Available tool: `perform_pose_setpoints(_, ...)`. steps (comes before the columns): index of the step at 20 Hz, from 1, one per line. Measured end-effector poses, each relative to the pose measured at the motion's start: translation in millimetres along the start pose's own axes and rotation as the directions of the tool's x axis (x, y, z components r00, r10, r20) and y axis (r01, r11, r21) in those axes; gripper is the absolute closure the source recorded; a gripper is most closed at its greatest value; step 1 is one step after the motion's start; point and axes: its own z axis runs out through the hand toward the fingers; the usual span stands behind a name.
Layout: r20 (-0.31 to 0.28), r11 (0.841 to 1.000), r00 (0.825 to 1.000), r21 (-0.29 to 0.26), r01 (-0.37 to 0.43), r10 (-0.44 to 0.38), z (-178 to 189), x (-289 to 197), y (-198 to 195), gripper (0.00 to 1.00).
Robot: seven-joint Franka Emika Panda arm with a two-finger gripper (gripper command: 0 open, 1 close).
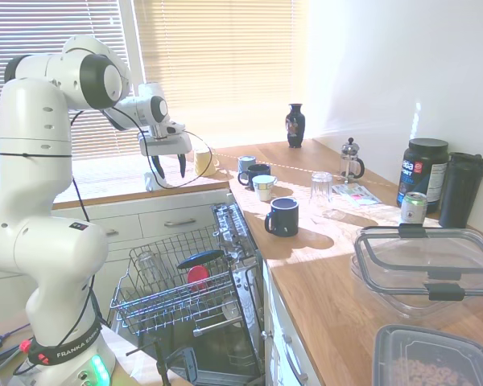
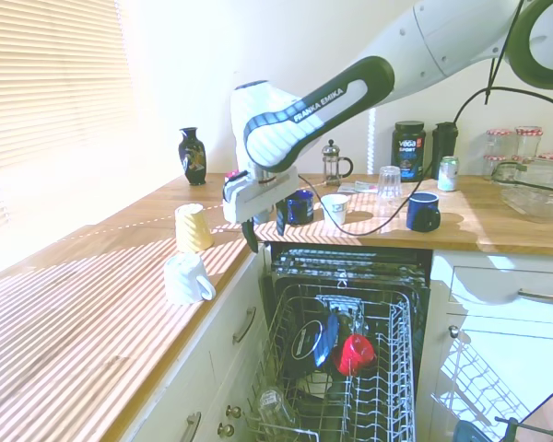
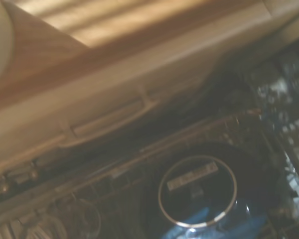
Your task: Unload the white mug from the dishwasher
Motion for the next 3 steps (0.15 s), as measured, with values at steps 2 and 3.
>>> perform_pose_setpoints(2,0.015,1.0,1.0,-0.011,-0.004,0.004,24.3,-6.7,23.2,0.0)
perform_pose_setpoints(3,0.024,1.0,1.0,-0.019,-0.008,0.008,35.1,-11.6,35.1,0.0)
